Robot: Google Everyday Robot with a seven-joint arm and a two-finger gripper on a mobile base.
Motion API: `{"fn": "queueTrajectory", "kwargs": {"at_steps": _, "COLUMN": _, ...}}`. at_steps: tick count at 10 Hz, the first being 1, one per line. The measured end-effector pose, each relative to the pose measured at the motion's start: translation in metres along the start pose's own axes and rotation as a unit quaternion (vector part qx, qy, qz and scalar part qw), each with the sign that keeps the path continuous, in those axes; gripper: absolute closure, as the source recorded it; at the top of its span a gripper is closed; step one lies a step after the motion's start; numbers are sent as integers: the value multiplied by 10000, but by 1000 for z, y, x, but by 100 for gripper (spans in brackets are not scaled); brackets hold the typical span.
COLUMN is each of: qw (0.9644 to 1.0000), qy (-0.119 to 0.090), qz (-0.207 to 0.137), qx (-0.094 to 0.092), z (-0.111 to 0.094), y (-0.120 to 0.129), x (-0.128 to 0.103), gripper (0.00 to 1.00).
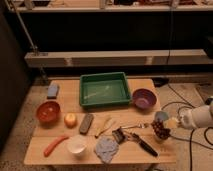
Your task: Place grapes in metal cup
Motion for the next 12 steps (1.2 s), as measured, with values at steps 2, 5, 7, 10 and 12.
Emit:
{"fn": "queueTrajectory", "kwargs": {"at_steps": 2, "qw": 10000, "qy": -5, "qz": 3, "qx": 43, "z": 2, "y": 1, "x": -2, "gripper": 100}}
{"fn": "queueTrajectory", "kwargs": {"at_steps": 5, "qw": 9999, "qy": 20, "qz": 78, "qx": 116, "z": 1, "y": 6, "x": -2, "gripper": 86}}
{"fn": "queueTrajectory", "kwargs": {"at_steps": 7, "qw": 9996, "qy": 115, "qz": 231, "qx": 152, "z": -3, "y": 12, "x": 0, "gripper": 64}}
{"fn": "queueTrajectory", "kwargs": {"at_steps": 10, "qw": 9989, "qy": 196, "qz": 360, "qx": 215, "z": -7, "y": 17, "x": 2, "gripper": 35}}
{"fn": "queueTrajectory", "kwargs": {"at_steps": 12, "qw": 9987, "qy": 226, "qz": 388, "qx": 251, "z": -10, "y": 19, "x": 2, "gripper": 21}}
